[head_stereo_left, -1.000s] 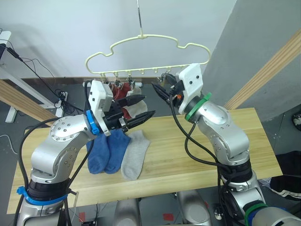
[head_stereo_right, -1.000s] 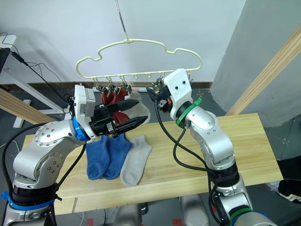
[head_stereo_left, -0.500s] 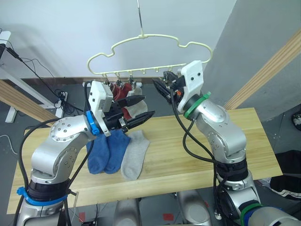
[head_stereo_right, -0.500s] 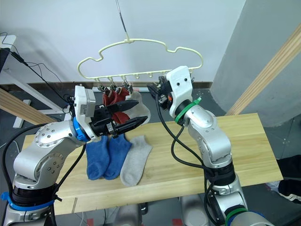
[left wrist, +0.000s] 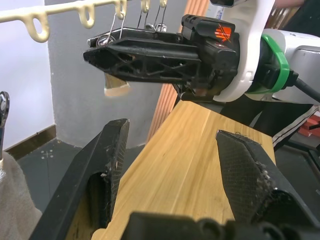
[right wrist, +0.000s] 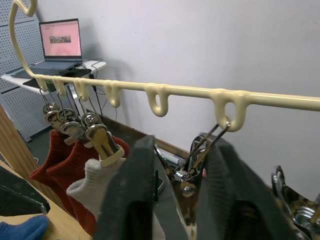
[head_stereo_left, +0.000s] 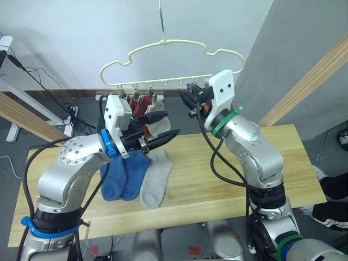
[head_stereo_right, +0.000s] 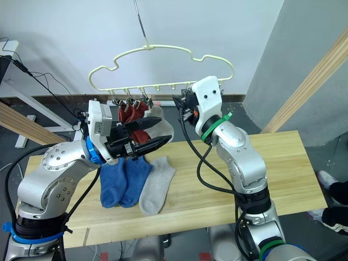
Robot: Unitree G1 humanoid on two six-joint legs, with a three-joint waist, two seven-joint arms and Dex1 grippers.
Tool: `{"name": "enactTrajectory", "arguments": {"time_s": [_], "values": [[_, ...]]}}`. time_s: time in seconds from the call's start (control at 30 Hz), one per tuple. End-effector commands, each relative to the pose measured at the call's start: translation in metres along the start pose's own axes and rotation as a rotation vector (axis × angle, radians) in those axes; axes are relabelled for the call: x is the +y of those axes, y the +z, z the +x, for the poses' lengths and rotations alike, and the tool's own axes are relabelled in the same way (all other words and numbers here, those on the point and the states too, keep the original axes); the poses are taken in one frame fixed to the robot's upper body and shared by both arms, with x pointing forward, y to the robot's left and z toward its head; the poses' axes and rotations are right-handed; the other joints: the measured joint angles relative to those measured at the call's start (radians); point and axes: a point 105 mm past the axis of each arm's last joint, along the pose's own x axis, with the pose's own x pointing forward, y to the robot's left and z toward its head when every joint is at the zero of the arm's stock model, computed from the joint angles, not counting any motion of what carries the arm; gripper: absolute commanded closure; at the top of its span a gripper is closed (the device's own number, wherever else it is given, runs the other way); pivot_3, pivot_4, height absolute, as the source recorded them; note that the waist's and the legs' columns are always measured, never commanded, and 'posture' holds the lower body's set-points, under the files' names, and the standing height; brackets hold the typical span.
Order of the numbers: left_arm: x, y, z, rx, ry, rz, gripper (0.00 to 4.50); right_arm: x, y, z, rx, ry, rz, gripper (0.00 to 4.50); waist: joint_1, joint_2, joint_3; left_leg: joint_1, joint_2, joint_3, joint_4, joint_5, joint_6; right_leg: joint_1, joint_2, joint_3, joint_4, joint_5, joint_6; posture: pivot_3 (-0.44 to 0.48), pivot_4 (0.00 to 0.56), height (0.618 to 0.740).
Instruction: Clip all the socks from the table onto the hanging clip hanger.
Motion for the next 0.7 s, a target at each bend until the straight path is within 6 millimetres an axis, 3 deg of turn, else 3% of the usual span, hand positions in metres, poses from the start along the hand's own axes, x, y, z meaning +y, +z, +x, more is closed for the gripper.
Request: {"name": "enactTrajectory", "arguments": {"time_s": [0.03,0.33,0.43,0.5,0.57,0.63,0.7], "values": [[-0.004,0.006,-0.001,-0.027,-0.008,0.030,1.45,0.001,0.016,0.000,-0.066,0.007,0.001,4.25,0.000,0.000,0.000,0.000,0.000,0.000,0.000,0.000,0.000,0.000,0.000,0.000,0.000,0.000,0.000,-0.211,0.332,0.740],[-0.007,-0.002,-0.003,-0.013,0.013,-0.001,1.45,0.001,0.015,-0.001,-0.065,0.006,0.008,4.42,0.000,0.000,0.000,0.000,0.000,0.000,0.000,0.000,0.000,0.000,0.000,0.000,0.000,0.000,0.000,-0.210,0.333,0.740],[-0.006,-0.034,-0.014,0.064,0.125,-0.085,1.45,0.001,0.014,0.000,-0.063,0.008,0.008,4.42,-0.006,0.001,0.000,0.000,0.000,0.000,0.000,0.000,0.000,0.000,0.000,0.001,0.000,0.000,0.000,-0.209,0.334,0.740],[-0.009,-0.044,-0.018,0.080,0.155,-0.125,1.45,0.001,0.014,0.000,-0.064,0.008,0.008,4.42,-0.006,0.001,0.000,0.000,0.000,0.000,0.000,0.000,0.000,0.000,-0.001,0.001,0.000,0.000,0.000,-0.210,0.336,0.740],[-0.017,-0.072,-0.025,0.148,0.250,-0.145,1.09,0.001,0.013,-0.001,-0.059,0.011,0.008,4.42,-0.004,0.001,-0.001,-0.002,0.001,-0.001,0.000,0.000,0.000,-0.003,-0.001,-0.001,0.001,0.000,0.000,-0.210,0.336,0.740],[-0.021,-0.083,-0.029,0.175,0.291,-0.144,0.63,0.002,0.013,-0.001,-0.057,0.012,0.009,4.42,-0.003,0.001,-0.001,-0.002,0.000,-0.001,0.000,0.000,0.000,-0.003,-0.001,0.000,0.001,0.000,0.000,-0.211,0.339,0.740],[-0.029,-0.108,-0.030,0.250,0.369,-0.134,0.08,0.003,0.012,-0.001,-0.052,0.019,0.010,4.42,-0.003,0.001,-0.001,-0.003,0.000,-0.001,0.000,0.000,0.000,-0.003,-0.002,0.000,0.001,0.000,-0.001,-0.211,0.343,0.740]]}}
